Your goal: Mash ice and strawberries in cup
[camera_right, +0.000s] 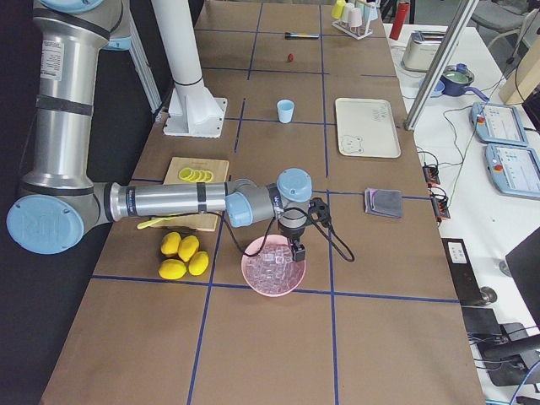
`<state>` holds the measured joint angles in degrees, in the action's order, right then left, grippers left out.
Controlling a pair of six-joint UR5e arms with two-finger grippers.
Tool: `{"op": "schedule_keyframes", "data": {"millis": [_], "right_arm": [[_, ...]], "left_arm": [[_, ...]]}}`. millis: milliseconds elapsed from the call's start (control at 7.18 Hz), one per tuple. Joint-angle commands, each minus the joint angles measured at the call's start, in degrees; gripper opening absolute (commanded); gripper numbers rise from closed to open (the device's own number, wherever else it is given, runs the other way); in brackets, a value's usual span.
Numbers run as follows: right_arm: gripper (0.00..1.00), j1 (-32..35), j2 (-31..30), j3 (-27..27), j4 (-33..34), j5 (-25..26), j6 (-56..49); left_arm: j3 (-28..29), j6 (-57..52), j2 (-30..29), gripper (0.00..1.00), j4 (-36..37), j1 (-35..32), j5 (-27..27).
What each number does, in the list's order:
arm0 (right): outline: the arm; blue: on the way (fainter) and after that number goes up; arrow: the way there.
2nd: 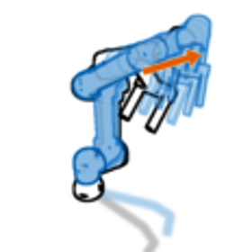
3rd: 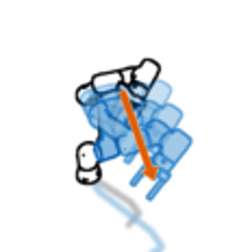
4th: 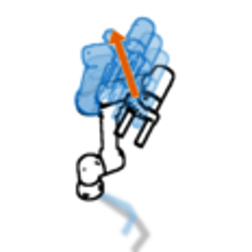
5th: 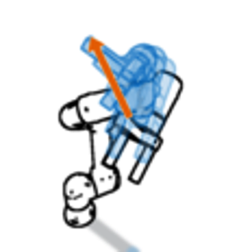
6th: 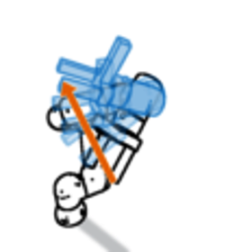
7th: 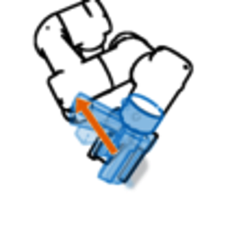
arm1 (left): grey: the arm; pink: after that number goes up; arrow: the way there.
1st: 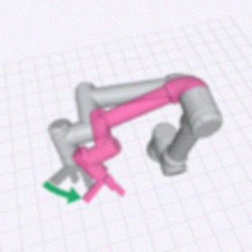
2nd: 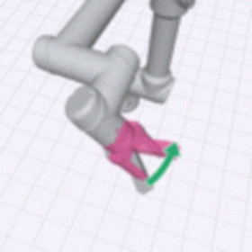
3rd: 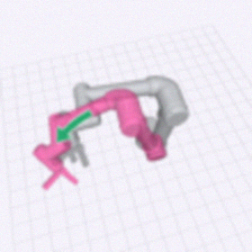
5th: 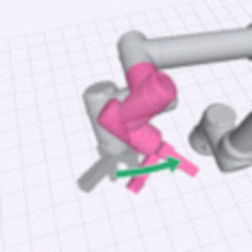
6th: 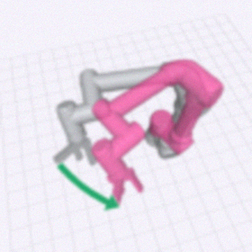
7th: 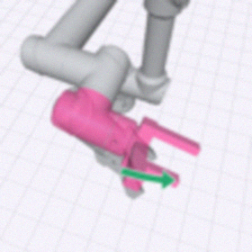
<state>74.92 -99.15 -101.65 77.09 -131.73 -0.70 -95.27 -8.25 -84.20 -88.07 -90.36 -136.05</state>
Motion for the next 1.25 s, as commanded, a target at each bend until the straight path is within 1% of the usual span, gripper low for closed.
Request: {"op": "schedule_keyframes", "data": {"millis": [0,139,279,557,975,1115], "right_arm": [[0.94,-2.4,-0.6,0.7,-0.5,0.9,0.3],[0.93,-3.4,-0.4,1.1,-0.5,1.2,0.3],[0.92,-4.2,0.0,1.2,-0.5,3.1,0.3],[0.89,-5.0,0.1,2.8,-0.5,3.4,0.0],[0.84,-5.5,-0.3,2.8,-0.5,4.2,-0.4],[0.80,-5.5,-0.5,2.9,-0.4,4.5,-0.4]], "left_arm": [[0.1,-0.1,0.0,1.00,0.0,0.0,0.0],[0.0,-0.1,0.0,1.00,0.0,0.0,0.1],[0.0,-0.1,0.0,1.00,-0.1,0.0,0.1],[0.0,-0.1,0.0,1.00,-0.1,0.0,0.0],[0.0,0.0,0.0,1.00,-0.1,0.0,0.0],[0.0,0.0,0.0,1.00,-0.2,0.0,0.0]]}}
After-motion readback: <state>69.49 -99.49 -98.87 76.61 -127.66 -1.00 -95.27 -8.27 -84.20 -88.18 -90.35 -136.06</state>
